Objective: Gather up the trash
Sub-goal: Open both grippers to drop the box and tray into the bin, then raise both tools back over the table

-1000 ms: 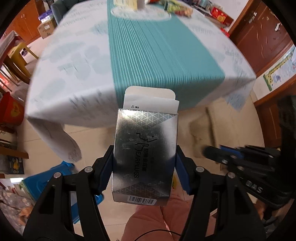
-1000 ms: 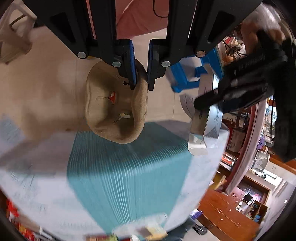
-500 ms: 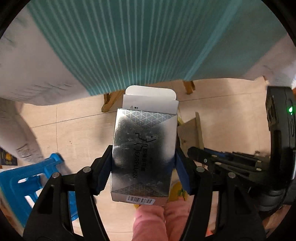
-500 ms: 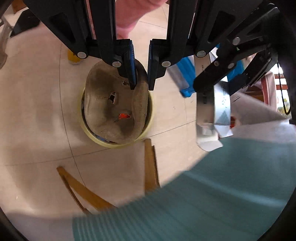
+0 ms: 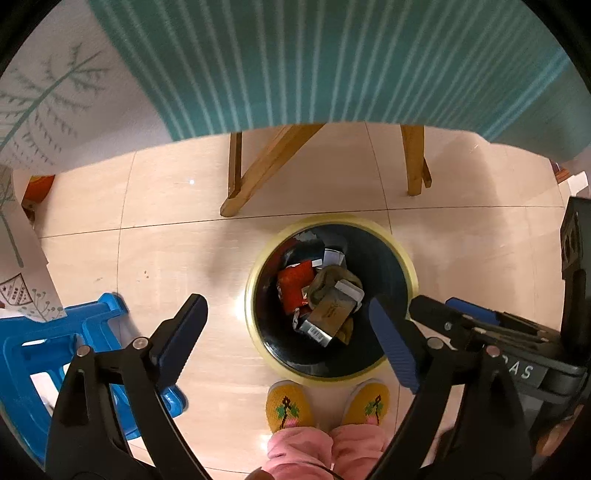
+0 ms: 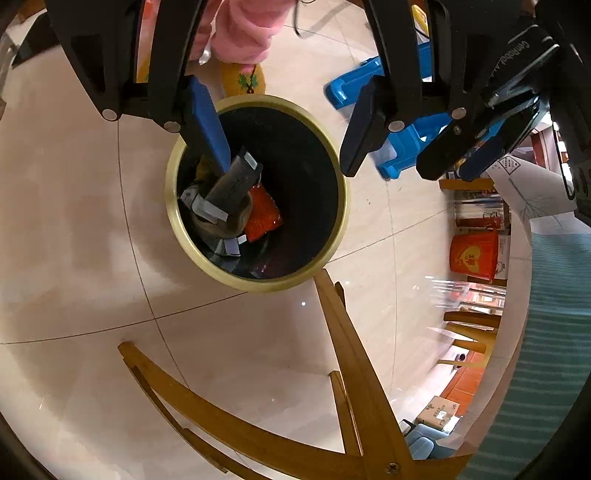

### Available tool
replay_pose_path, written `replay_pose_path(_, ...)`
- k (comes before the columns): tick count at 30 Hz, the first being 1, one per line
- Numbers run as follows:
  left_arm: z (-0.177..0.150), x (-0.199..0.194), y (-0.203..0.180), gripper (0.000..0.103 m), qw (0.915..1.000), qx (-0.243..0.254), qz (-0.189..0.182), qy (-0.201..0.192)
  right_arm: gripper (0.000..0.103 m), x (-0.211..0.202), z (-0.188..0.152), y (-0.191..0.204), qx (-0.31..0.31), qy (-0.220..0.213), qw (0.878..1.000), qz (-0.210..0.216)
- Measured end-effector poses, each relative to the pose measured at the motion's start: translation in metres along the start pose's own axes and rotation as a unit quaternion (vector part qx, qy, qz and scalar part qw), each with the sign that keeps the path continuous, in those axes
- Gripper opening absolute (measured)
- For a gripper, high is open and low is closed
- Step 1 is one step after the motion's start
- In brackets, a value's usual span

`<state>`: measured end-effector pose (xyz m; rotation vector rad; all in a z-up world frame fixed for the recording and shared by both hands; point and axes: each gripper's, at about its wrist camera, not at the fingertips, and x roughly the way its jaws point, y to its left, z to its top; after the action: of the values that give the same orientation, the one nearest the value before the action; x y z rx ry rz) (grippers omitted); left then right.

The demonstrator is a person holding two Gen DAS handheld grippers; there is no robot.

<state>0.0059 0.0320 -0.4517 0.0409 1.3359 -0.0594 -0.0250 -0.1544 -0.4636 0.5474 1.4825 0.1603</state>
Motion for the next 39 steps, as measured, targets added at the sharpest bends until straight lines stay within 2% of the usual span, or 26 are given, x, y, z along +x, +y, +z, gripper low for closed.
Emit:
replay_pose_path(7, -0.008, -0.008, 0.007, 0.088, 0.9998, -0.022, 0.001, 0.005, 0.063, -0.007, -0.005, 0.002, -0.006, -0.004, 1.0, -0.003)
replay_pose_path(13, -0.009, -0.043, 0.006, 0.088, 0.9997, -0.026, -0.001, -0.003, 0.063, -0.034, -0.011, 0.013, -0.009, -0.011, 1.0, 0.009)
replay_pose_path(18, -0.01, -0.087, 0.007, 0.088, 0.9995, -0.028, -0.014, -0.009, 0.063, -0.071, -0.016, 0.031, -0.019, -0.021, 0.999, 0.017)
replay_pose_path(25, -0.006, -0.178, 0.011, 0.087, 0.9989, -0.031, -0.028, -0.023, 0.063, -0.157, -0.027, 0.071, -0.036, -0.047, 0.998, 0.033)
replay_pose_path(31, 0.008, -0.276, 0.021, 0.087, 0.996, -0.038, -0.052, -0.062, 0.063, -0.247, -0.039, 0.118, -0.067, -0.073, 0.994, 0.045)
replay_pose_path(36, 0.027, -0.346, 0.038, 0.086, 0.991, -0.061, -0.082, -0.087, 0.064, -0.325, -0.047, 0.16, -0.096, -0.115, 0.987, 0.054)
replay_pose_path(39, 0.043, -0.387, 0.044, 0.078, 0.9874, -0.055, -0.092, -0.116, 0.064, -0.369, -0.047, 0.181, -0.108, -0.149, 0.981, 0.056)
